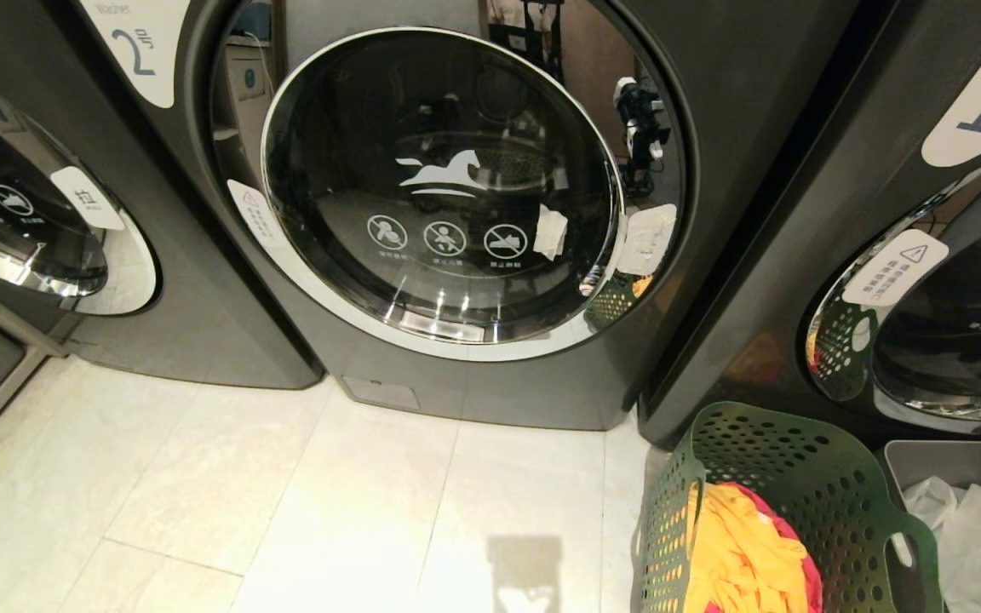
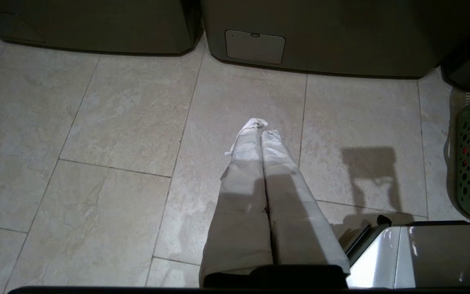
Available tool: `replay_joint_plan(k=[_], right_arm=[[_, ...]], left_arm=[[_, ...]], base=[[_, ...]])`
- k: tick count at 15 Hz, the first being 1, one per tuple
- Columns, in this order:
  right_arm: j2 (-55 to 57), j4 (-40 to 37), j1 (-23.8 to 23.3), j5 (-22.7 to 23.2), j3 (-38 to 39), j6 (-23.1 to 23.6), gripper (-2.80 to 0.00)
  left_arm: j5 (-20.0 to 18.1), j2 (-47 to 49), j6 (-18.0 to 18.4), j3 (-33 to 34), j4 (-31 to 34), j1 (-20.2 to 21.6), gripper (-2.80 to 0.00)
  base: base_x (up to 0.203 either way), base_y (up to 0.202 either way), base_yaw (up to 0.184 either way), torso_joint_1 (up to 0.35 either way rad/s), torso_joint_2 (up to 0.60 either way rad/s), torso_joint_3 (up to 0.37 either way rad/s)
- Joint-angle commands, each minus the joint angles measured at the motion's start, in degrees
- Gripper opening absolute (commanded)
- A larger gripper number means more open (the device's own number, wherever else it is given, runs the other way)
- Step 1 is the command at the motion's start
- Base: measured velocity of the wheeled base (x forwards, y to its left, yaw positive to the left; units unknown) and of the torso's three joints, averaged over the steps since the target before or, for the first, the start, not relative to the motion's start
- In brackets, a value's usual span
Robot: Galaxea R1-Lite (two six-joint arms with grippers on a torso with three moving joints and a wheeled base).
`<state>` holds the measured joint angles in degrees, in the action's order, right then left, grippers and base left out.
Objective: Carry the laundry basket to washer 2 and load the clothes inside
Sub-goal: Open the lid of the washing machine
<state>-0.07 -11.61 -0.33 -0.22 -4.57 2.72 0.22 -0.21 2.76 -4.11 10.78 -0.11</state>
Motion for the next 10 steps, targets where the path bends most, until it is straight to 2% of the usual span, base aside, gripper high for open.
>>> replay_joint_plan(k=[1,10], right_arm=[[0.07,-0.08,-0.02,0.13,0.0,0.18,-2.8],[0.07,-0.08,0.06,-0.04,0.0,-0.17,-2.8]], left_arm=[[-0.04,0.21,0.06,-0.02,0.03,0.02,-2.8],[-0.04,0.21,0.61,-0.02,0.03,0.0,-2.8]], base=[[0.0,0.0,0.0,0.0,0.0,0.0],[0.0,0.0,0.0,0.0,0.0,0.0]])
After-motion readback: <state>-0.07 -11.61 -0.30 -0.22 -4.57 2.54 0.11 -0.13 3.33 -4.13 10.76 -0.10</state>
